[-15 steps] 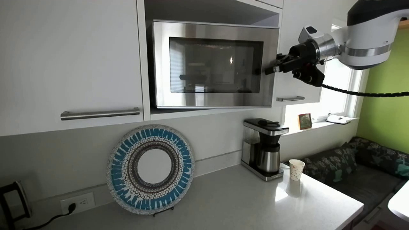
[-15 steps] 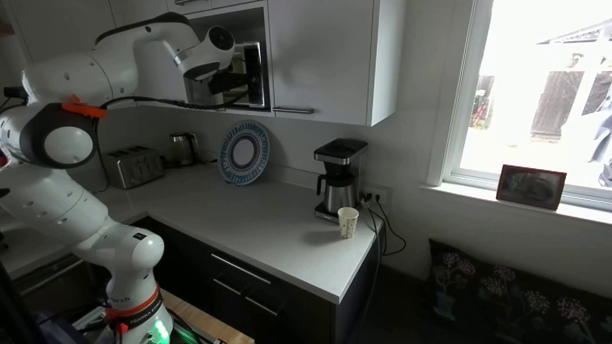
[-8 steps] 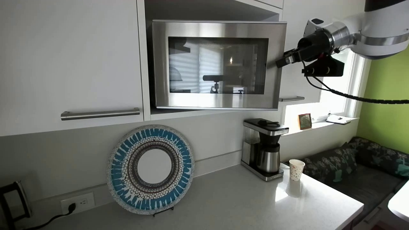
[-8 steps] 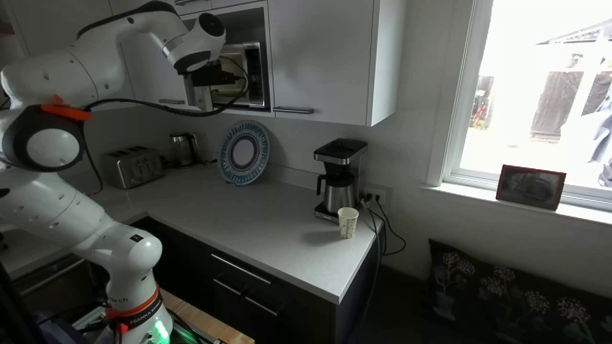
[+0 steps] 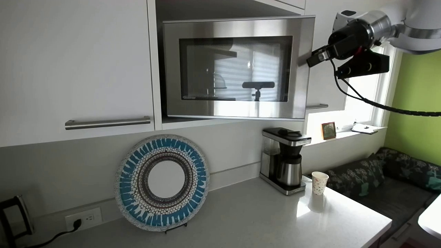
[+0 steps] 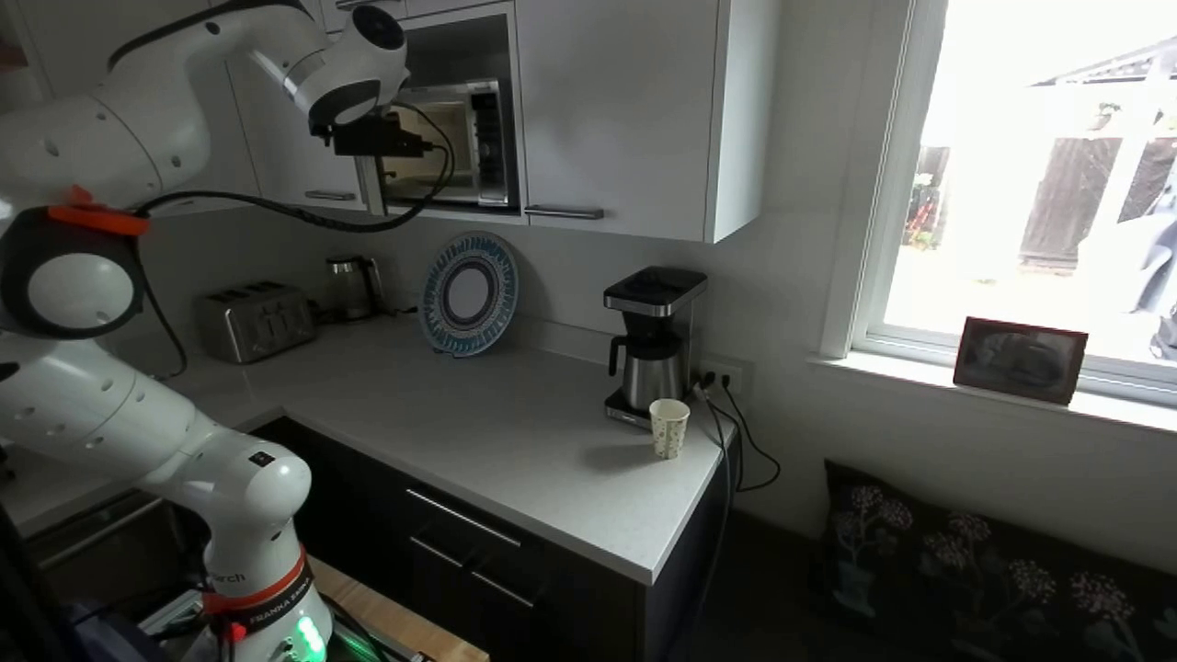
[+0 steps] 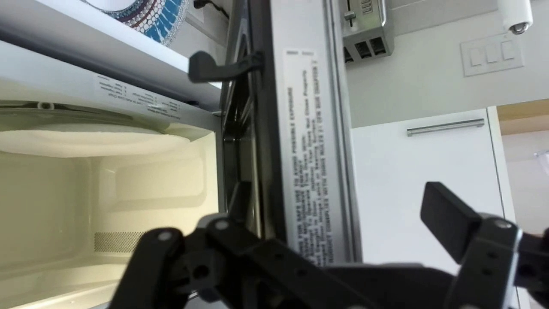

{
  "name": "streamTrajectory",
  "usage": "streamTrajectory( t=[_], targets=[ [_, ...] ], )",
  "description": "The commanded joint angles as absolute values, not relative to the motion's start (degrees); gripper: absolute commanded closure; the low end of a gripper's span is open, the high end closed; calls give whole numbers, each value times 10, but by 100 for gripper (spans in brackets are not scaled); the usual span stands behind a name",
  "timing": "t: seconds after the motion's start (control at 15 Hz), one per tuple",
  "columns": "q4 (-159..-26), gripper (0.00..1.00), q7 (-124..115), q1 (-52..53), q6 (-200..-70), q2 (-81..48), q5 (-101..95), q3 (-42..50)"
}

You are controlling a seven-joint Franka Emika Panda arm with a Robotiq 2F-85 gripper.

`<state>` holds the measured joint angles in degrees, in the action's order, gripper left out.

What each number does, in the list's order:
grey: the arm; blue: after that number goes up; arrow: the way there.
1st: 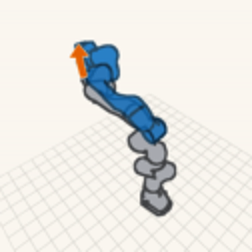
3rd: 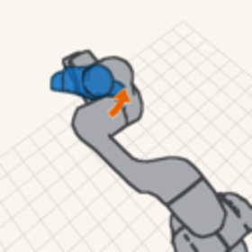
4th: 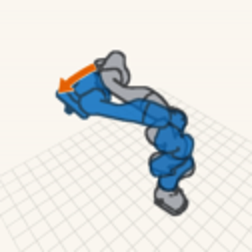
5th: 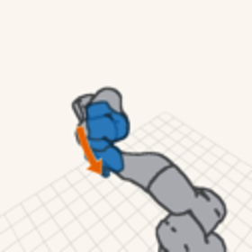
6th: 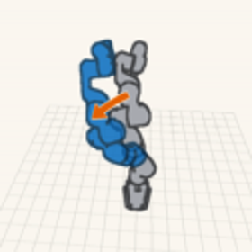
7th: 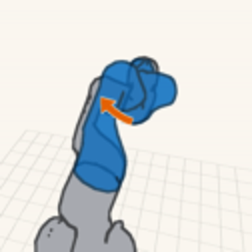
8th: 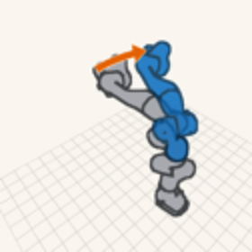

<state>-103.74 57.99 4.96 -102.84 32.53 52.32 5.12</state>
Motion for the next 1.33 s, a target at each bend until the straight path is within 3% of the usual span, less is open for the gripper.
streamTrajectory(
  t=[0.0,0.13,0.73,1.27],
  targets=[
    [-972,0,544,64,-1037,319,522,18],
    [-1031,0,552,55,-1014,335,497,41],
    [-1025,0,538,57,-997,340,485,34],
    [-943,0,440,72,-943,309,507,33]
  ],
)
